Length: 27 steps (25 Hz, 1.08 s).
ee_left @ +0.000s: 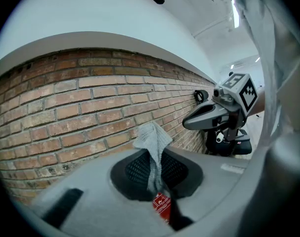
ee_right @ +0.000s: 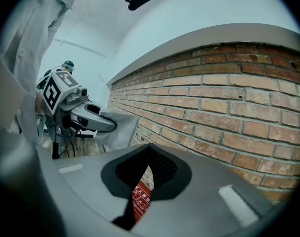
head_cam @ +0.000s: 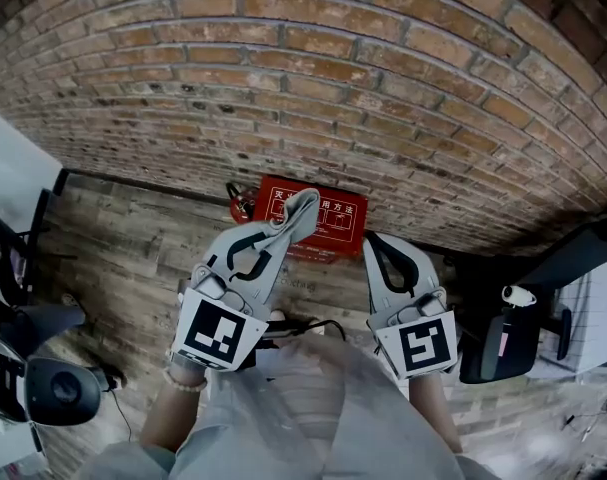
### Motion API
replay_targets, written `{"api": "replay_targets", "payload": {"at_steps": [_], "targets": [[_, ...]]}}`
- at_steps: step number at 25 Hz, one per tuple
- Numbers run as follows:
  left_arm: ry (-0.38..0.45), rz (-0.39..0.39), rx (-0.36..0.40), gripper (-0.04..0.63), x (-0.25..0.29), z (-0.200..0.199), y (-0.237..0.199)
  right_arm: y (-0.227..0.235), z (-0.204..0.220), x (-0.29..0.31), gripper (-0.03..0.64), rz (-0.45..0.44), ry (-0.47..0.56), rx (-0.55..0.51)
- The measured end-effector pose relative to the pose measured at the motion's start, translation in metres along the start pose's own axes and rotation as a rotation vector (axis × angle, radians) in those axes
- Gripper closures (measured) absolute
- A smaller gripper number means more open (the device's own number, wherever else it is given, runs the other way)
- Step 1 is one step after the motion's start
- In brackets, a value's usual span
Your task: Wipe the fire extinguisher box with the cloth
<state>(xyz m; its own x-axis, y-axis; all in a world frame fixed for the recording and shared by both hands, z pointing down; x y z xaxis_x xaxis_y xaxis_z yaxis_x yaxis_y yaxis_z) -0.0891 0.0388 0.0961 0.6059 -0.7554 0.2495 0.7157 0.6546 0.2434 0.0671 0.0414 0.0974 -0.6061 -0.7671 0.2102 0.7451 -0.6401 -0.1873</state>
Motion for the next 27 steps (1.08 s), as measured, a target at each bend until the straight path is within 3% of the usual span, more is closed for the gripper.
{"api": "replay_targets", "payload": {"at_steps": [27], "targets": [[-0.007,-0.009,-0.027,0.581,0.002,0.007,0.002,-0.003,0.013,0.004,0.609,-0.024,-0.046,-0.007]]}}
Point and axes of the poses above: the fingertips, and each gripper's own axes: x forward along the fingers, y to its right, z out of its underside, the point moved 5 cm from there along -x, backward along the fingers, and after that the axes turned 2 degrees about -z, right-handed, at the moved point
